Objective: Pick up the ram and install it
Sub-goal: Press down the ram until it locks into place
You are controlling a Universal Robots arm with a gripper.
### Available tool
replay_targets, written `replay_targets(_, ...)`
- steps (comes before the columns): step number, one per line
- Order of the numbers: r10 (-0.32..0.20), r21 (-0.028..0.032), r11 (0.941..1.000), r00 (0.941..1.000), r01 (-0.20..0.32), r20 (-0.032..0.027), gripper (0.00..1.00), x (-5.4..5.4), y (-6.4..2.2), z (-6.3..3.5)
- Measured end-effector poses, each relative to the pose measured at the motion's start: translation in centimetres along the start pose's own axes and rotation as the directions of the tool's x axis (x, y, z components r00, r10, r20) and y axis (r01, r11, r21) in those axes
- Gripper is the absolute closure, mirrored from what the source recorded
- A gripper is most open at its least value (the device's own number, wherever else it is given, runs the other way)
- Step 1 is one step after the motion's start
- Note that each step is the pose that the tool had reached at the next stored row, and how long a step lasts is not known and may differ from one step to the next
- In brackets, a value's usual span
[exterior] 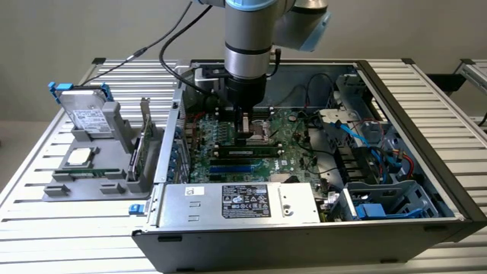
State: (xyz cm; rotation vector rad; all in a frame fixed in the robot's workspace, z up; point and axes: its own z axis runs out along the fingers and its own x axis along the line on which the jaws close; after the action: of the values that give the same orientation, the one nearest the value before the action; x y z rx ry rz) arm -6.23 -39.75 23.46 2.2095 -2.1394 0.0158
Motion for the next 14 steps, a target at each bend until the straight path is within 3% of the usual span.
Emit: replay_targets(14,0.001,-0.0004,1.0,1.0,-0.001,-0.0007,0.9,0.2,-0.02,0.9)
